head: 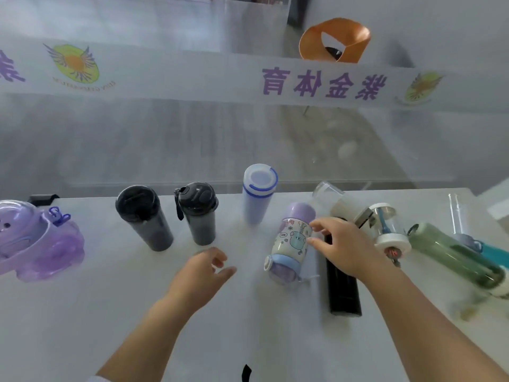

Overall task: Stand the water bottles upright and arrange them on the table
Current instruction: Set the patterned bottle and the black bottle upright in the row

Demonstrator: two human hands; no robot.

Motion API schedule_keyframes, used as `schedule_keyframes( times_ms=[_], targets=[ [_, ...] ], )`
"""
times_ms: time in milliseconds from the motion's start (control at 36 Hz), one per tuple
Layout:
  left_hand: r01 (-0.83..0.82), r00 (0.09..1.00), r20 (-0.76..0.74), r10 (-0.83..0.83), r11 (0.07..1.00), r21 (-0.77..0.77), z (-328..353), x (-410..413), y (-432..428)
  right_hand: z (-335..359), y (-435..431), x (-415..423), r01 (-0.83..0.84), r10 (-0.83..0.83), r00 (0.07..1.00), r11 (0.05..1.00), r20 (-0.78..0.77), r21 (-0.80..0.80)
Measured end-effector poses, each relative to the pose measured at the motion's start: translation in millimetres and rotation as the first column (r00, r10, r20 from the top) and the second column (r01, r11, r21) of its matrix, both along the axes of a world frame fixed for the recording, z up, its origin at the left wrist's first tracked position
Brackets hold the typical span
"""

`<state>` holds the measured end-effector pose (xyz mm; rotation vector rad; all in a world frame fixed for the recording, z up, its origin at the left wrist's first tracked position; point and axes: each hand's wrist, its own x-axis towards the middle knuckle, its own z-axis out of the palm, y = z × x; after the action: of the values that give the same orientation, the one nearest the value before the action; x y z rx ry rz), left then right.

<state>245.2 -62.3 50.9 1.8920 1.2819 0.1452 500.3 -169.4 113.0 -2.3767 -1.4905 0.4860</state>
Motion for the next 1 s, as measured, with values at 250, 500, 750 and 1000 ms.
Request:
schedule_keyframes(
  times_ms=[250, 500, 750, 1000],
  targets=[
    [0.082, 0.989, -0.116, -0.096, 0.990, -0.118, -20.3, 55.5, -24.5, -29.8, -68.8, 30.7, 0.193, -0.196, 0.981, 0.974, -0.010, -0.116],
    [-0.019, 0.998, -0.060, 0.010, 0.989, -0.145, -42.7, 120.9, -58.0, -63.3, -95.9, 52.1, 0.233, -0.288, 0.951, 0.904, -0.108, -0.359],
    [-0.304, 0.948, 0.039, 0.316, 0.935, -0.182, -69.8, 150.0, -72.1, -92.5, -89.1, 47.8, 0.166, -0.295, 0.930, 0.872, -0.222, -0.461],
    [-0.411, 0.903, 0.107, 0.415, 0.910, -0.061, -61.1, 147.9, -87.9, -97.7, -85.3, 51.1, 0.170, -0.363, 0.849, 0.875, -0.383, -0.452]
  ],
)
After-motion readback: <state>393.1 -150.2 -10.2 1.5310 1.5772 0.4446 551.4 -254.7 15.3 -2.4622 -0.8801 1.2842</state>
